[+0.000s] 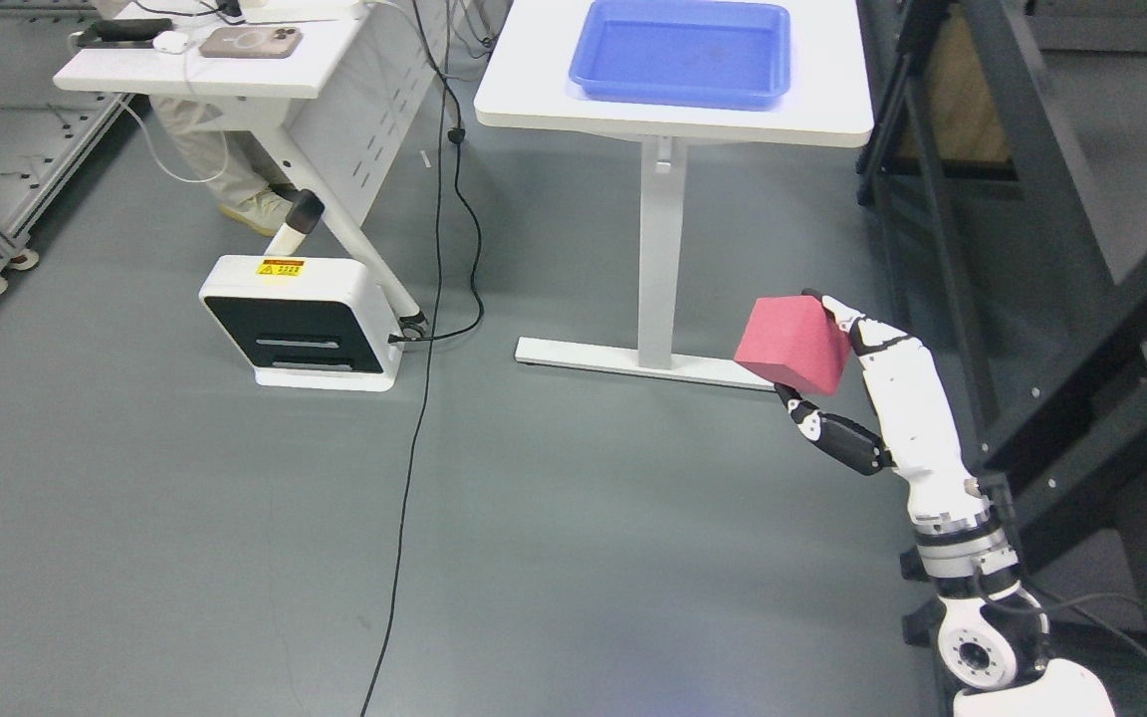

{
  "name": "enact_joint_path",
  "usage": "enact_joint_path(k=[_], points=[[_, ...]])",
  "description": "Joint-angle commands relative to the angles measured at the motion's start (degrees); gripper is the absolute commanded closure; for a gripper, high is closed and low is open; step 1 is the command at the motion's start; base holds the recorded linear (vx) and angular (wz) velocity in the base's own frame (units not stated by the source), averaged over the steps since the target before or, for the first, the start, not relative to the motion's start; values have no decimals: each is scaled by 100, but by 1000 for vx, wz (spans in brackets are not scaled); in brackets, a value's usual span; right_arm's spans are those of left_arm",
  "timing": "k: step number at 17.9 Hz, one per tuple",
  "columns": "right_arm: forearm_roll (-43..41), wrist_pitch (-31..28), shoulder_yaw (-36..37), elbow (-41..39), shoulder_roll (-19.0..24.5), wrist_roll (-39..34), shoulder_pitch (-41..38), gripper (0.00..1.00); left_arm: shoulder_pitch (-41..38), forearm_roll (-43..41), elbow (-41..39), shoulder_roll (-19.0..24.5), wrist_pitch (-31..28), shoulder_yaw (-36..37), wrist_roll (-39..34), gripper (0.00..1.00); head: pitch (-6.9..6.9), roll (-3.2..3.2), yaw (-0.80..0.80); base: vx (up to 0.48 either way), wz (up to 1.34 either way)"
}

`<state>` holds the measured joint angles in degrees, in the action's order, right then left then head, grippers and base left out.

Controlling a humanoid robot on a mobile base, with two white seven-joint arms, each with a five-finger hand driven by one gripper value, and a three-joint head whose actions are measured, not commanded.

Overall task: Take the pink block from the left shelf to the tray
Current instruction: 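Carry the pink cube toward the blue tray on the white table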

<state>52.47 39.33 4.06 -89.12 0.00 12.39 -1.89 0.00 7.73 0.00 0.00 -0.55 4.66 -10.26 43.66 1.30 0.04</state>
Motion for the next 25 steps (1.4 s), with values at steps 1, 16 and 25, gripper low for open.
enact_joint_path(k=[1, 16, 25], points=[[88, 75, -265, -9, -100, -122, 4, 97, 167, 0, -100, 100, 3, 0, -2, 0, 0, 0, 0, 201, 461], [1063, -128, -915, 43, -100, -816, 128, 97, 176, 0, -100, 100, 3, 0, -2, 0, 0, 0, 0, 316, 29], [1072, -259, -1135, 43, -100, -1212, 127, 97, 167, 0, -100, 100, 3, 0, -2, 0, 0, 0, 0, 318, -161]])
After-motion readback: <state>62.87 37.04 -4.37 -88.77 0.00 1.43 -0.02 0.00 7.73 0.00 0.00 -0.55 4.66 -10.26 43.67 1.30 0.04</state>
